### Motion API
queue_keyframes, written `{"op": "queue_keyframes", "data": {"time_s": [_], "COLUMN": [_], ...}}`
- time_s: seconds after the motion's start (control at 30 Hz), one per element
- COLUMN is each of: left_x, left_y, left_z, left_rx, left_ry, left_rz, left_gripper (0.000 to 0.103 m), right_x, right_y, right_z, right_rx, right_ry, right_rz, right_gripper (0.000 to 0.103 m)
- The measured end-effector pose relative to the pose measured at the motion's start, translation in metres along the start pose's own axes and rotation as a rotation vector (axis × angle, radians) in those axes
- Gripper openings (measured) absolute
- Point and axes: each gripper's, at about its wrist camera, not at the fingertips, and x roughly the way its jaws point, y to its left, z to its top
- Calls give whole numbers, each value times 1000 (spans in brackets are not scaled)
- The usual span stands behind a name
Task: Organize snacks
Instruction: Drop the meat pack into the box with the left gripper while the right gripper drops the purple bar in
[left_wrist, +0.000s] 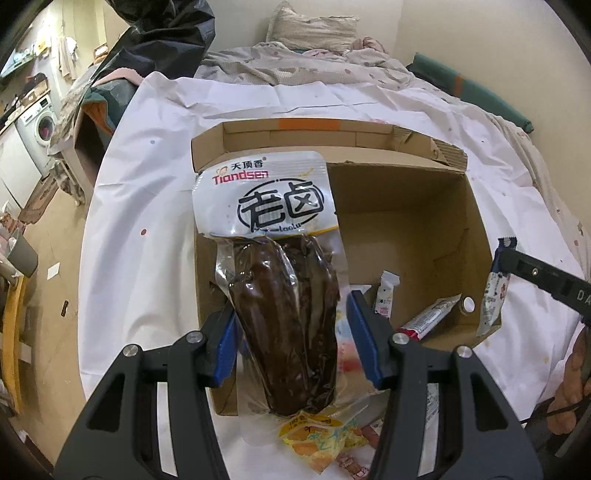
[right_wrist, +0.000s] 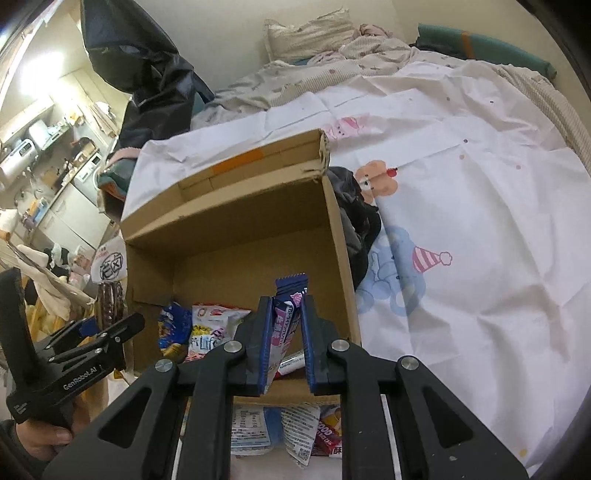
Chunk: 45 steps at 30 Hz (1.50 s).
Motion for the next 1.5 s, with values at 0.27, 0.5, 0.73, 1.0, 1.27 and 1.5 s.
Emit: {"op": "queue_keyframes", "data": {"time_s": [0.27, 0.5, 0.73, 1.0, 1.27, 1.5], "left_x": [1, -4, -4, -15, -13, -19], "left_y": [9, 4, 1, 3, 4, 8], "left_z": [2, -1, -3, -1, -4, -7], "left_rx": [-35, 4, 19, -4, -14, -35], "left_ry": [-5, -29, -26, -72, -48, -44], "left_rz": [1, 28, 48, 32, 15, 8], "left_gripper": [54, 56, 64, 89, 89, 89], "right_x": [8, 10, 13, 18, 3, -3], "right_y": [3, 9, 9, 2, 6, 7], "right_z": [0, -2, -2, -1, 2, -3], "right_rx": [3, -20, -17, 25, 3, -32], "right_ry": [21, 31, 52, 87, -11, -23], "right_rz": [-8, 6, 15, 15, -12, -24], "right_gripper": [16, 16, 16, 48, 86, 86]}}
